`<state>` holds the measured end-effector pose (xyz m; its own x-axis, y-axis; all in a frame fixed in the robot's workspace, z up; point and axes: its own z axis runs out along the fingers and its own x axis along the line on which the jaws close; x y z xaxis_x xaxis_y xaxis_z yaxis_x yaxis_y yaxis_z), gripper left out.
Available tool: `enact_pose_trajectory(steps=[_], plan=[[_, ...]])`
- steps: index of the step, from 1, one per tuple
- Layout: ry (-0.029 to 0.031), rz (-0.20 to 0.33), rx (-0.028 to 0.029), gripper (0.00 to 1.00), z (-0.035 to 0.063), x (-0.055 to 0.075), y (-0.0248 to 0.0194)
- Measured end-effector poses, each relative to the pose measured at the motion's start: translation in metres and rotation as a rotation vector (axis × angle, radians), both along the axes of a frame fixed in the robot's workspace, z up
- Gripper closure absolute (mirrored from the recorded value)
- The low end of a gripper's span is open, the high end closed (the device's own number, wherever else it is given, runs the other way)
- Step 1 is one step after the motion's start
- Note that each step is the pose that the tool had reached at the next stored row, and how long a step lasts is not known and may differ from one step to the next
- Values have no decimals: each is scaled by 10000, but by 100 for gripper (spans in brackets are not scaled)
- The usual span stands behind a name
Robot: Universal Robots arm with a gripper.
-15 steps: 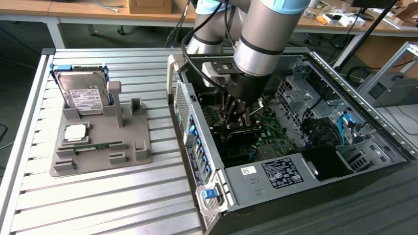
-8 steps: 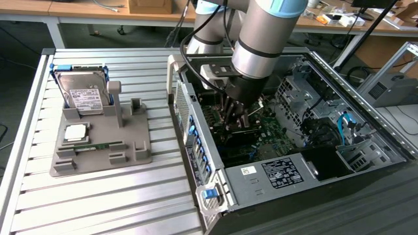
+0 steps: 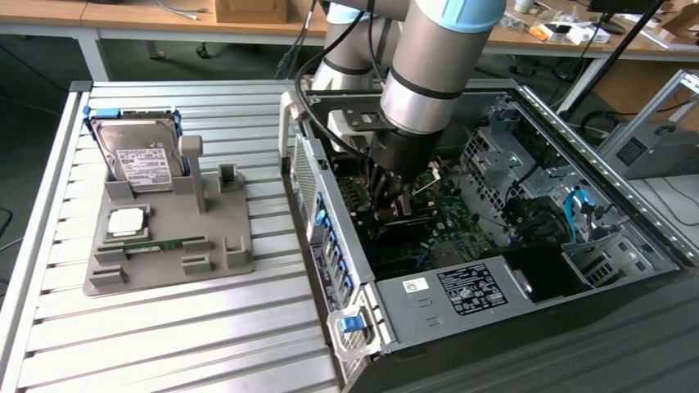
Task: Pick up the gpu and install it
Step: 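Press down on the gpu until it lock into place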
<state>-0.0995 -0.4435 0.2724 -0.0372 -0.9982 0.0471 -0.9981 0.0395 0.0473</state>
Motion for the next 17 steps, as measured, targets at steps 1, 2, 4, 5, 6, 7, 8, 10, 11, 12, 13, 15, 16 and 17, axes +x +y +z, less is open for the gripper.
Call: enact_pose_trajectory(steps=[1,2,4,5,6,7,8,10,11,12,13,15,16,17], plan=[[1,0,-2,89,0,-12,0],[1,0,-4,89,-2,-21,0],[3,1,-7,89,-4,-28,-1],[4,6,-8,89,-6,-28,-1],[4,10,-10,89,-7,-28,-1],[3,12,-9,89,-9,-29,-1],[2,13,-7,89,-11,-29,-1],[3,15,-8,89,-12,-29,-1],[2,16,-7,89,-14,-29,-1],[2,17,-7,89,-16,-29,-1],[2,19,-7,89,-17,-29,-1],[1,25,-6,89,-21,-28,-1],[2,26,-6,89,-21,-29,-1],[2,26,-6,89,-21,-29,-1]])
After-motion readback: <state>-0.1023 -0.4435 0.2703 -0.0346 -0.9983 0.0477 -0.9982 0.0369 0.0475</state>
